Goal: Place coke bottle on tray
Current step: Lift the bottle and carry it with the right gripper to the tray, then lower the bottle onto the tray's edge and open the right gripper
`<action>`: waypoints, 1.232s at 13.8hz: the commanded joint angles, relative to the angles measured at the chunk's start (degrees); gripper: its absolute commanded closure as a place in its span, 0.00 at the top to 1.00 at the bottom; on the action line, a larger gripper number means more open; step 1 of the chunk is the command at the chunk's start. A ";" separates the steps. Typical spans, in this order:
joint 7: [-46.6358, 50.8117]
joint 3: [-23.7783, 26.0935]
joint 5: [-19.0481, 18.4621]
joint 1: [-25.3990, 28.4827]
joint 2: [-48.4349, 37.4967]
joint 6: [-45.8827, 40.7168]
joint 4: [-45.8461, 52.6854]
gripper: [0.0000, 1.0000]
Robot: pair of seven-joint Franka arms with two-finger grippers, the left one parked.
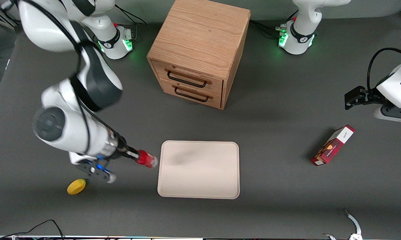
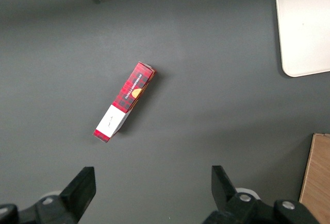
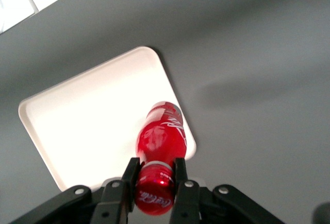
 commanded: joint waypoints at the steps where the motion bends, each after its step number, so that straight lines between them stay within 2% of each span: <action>1: 6.59 0.22 -2.60 1.45 5.80 3.91 5.10 0.00; 4: 11.36 0.30 -8.32 3.56 9.67 8.32 4.84 0.00; 7: 11.36 0.30 -8.68 3.65 10.03 8.50 4.22 0.00; 8: 11.36 0.39 -8.68 3.65 10.03 8.50 4.22 0.05; 9: 11.01 0.57 -8.68 3.56 10.03 8.50 4.13 0.99; 13: 10.83 0.83 -8.77 3.21 7.41 7.37 4.13 1.00; 17: 3.30 5.56 -10.97 0.23 -3.46 -7.18 3.17 1.00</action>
